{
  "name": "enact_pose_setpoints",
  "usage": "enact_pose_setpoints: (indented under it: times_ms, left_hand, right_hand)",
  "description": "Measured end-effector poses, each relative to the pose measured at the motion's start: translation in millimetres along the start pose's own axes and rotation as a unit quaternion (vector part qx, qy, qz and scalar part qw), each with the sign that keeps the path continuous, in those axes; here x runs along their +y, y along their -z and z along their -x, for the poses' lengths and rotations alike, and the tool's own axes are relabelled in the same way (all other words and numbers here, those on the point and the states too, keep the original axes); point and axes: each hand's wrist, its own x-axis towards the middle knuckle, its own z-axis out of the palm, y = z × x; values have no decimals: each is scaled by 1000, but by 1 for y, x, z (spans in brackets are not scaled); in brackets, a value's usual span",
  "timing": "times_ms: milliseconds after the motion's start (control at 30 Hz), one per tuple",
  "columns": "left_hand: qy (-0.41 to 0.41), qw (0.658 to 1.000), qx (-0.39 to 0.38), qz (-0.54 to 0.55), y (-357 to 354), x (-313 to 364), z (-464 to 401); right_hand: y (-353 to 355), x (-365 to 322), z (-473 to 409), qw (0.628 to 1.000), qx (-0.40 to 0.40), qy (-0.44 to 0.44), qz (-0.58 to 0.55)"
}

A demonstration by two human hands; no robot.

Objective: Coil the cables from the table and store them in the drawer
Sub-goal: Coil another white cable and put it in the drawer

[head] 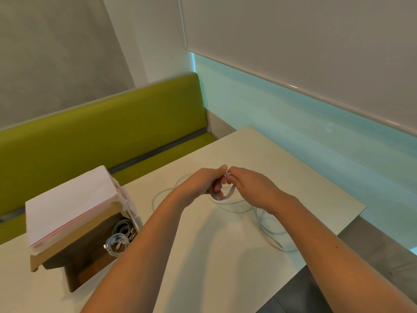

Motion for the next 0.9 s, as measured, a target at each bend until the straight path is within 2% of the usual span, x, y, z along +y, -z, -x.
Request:
enact_pose_setpoints:
  times_ms: [67, 167, 233, 367, 467, 533, 633, 733, 800, 900]
  left_hand:
    - [-12, 1000, 8, 14, -2, -4, -4]
    - [-4, 985, 21, 169, -4, -7, -3]
    - [-8, 970, 20, 244, -6, -7, -2]
    - [-20, 934, 16, 357, -16, -8, -1]
    - [-28, 918, 12, 395, -21, -9, -1]
    - [-30, 934, 9, 356, -17, -8, 1]
    - [-18, 979, 32, 199, -8, -7, 1]
    - [7, 997, 41, 69, -3, 0, 1]
    - [9, 999, 39, 34, -5, 6, 2]
    - [30, 997, 33, 66, -9, 9, 0]
  right_hand:
    - [-3, 1, 1, 999, 24, -5, -20]
    - [-6, 2, 6, 988, 115, -25, -99]
    - [-10, 3, 6, 977, 142, -68, -146]
    - [-14, 2, 0, 969, 116, -82, -202]
    - [-12, -3, 3, 966, 99, -78, -226]
    - [-9, -4, 6, 972, 96, -74, -203]
    - [-6, -1, 10, 986, 72, -76, -131]
    - [-5, -1, 9, 996, 40, -62, -44]
    - [-6, -4, 9, 999, 19, -50, -12]
    - [-8, -7, 9, 999, 2, -37, -29]
